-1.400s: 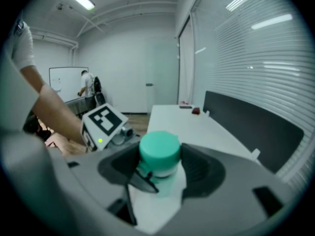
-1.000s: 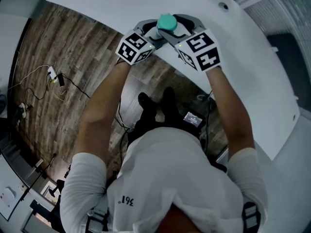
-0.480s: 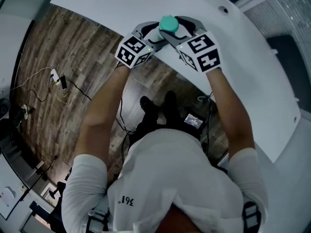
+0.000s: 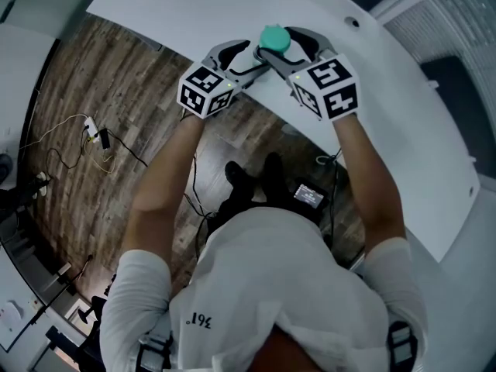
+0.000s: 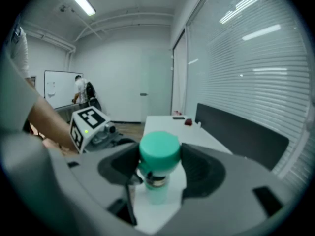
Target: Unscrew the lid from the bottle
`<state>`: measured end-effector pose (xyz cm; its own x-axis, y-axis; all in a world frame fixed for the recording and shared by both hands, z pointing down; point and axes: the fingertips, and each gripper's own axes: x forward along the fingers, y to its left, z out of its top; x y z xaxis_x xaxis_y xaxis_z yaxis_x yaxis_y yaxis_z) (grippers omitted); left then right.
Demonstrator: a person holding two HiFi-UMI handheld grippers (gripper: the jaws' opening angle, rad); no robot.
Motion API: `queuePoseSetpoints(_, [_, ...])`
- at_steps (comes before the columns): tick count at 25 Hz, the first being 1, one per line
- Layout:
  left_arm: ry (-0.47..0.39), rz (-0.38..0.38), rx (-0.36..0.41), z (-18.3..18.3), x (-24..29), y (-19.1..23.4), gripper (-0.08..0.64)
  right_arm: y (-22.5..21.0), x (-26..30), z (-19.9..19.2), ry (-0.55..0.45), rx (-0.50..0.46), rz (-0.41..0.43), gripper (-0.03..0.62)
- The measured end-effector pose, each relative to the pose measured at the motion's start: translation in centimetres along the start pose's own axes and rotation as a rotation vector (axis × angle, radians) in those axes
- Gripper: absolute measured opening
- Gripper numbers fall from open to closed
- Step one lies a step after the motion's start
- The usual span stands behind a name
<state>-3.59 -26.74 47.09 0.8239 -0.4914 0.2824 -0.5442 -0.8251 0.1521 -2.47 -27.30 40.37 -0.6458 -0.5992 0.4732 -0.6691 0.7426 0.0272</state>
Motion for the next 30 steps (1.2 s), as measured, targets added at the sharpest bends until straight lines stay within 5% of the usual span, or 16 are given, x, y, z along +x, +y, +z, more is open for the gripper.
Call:
queuePoseSetpoints(5, [-0.082, 0.021, -0.074, 2.4, -2.1, -0.7, 0.312, -0.1, -2.5, 1.8, -0.069, 0.05, -0.016, 0.281])
queuePoseSetpoints(17, [-0.327, 0.004, -0.168, 9.8, -9.5, -5.5, 0.159, 1.0, -10.0, 5.5, -0.259, 0.193, -0.062, 0.281])
queuePoseSetpoints(30, [-0.492, -0.033, -0.315, 11.6, -15.4, -10.6, 0.132, 3.2, -16.1, 5.1, -0.375, 0.346, -0.051, 0.281])
